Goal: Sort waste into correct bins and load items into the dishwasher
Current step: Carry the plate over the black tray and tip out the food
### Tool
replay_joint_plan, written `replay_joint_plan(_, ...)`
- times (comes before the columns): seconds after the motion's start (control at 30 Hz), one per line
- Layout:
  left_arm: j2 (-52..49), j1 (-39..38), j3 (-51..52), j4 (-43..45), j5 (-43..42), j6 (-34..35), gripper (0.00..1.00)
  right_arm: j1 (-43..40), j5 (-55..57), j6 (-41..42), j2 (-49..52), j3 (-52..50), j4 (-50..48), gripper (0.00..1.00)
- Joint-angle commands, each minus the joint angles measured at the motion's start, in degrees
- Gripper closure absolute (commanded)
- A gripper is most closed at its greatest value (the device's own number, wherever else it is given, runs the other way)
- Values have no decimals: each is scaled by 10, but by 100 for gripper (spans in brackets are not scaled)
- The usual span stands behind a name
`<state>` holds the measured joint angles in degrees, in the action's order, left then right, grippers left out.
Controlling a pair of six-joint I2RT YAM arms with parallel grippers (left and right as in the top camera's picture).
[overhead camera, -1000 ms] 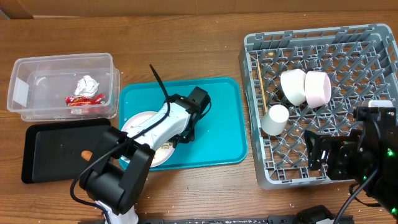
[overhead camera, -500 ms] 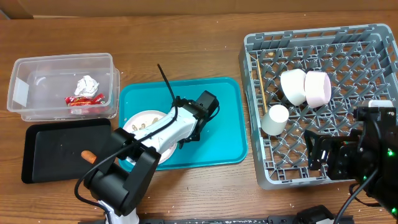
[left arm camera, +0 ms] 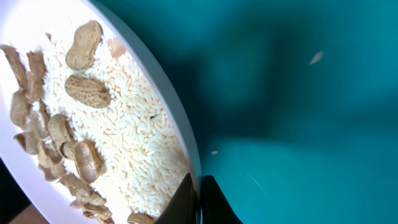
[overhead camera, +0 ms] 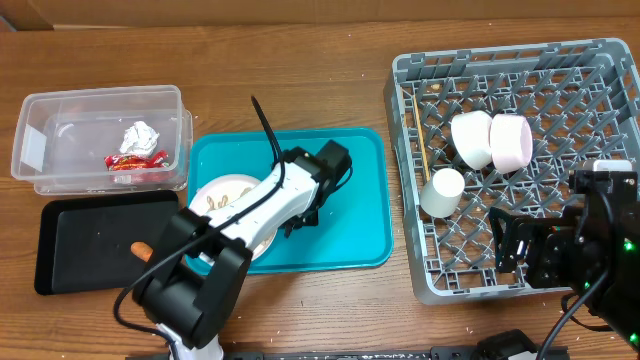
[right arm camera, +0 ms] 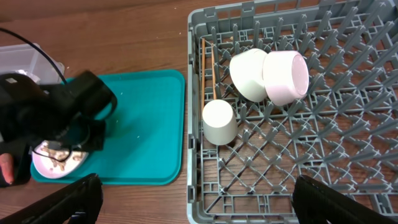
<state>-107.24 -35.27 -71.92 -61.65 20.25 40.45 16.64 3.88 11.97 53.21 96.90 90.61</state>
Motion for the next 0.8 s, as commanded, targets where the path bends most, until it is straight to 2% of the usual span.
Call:
replay_joint_plan(0.0,50,-4,-44,-20,4,-3,96,2,5,1,-1,-1,-5,0)
replay_joint_plan(0.1,67,-4,-48,-37,-8,-24,96,2,5,1,-1,-1,-7,0)
replay_joint_plan(0.4,137,17,-60,-108,-4,-28,96,2,5,1,-1,-1,-18,0)
replay_joint_plan(0.77,206,151,-58,-115,-30,-82,96,2,5,1,-1,-1,-18,0)
